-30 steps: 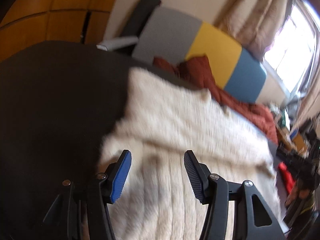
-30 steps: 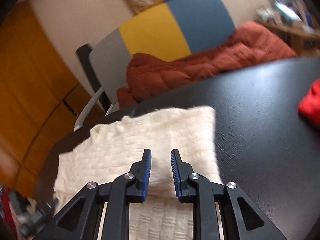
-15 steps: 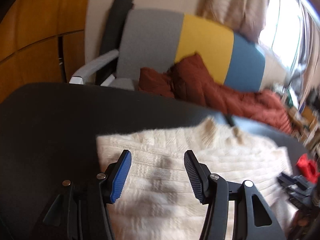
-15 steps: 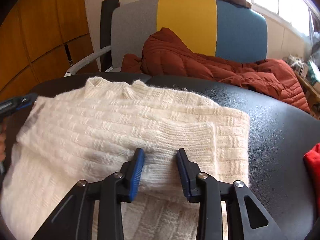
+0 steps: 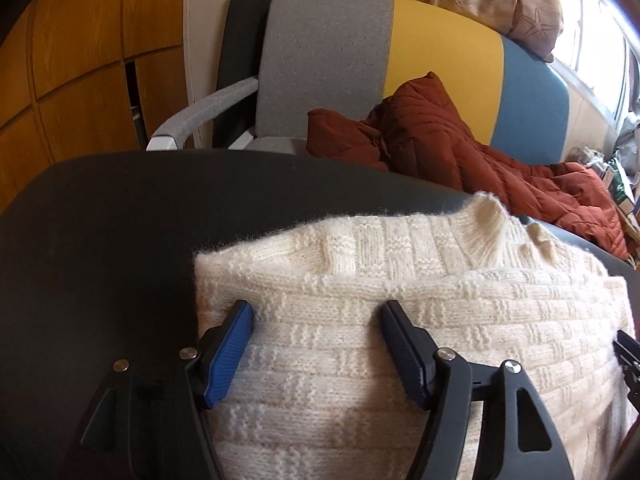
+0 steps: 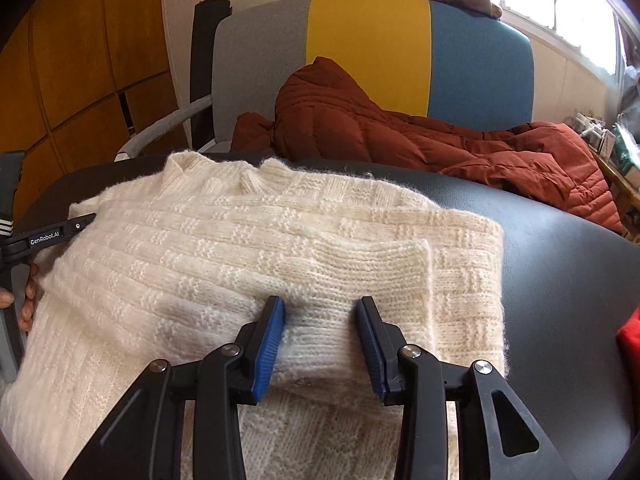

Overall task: Fold clothes
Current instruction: 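Smooth the folded sweater flat with both open grippers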

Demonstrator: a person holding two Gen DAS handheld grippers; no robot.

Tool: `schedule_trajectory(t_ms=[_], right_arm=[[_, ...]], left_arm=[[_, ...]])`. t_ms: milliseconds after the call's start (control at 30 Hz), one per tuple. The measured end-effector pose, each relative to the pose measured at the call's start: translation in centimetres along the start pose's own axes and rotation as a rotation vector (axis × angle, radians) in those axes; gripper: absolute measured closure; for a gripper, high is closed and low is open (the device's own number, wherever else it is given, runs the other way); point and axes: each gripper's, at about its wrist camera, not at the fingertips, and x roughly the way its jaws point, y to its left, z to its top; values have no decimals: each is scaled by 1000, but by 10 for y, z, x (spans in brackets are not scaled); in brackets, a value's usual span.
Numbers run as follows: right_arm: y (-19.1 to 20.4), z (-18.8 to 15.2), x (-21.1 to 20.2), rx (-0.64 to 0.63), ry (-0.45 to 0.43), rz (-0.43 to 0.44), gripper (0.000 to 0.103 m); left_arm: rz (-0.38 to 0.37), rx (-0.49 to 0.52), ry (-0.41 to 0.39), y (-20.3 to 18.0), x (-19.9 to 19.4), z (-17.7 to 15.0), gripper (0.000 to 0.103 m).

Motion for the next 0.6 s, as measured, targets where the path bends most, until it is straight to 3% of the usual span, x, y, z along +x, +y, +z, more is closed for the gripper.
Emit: schedule_trajectory(t_ms=[367,500,600], right_arm=[[-2,14,13,11,-11,3,64],[-1,13,12,8,-8,-1,64],[-2,14,12,10,-6,3,63]], left_arm=[[15,-7,-11,4,12,20,32],[76,-58,-28,10,-14,20,32],[52,-105,-43,15,-42,5,32]])
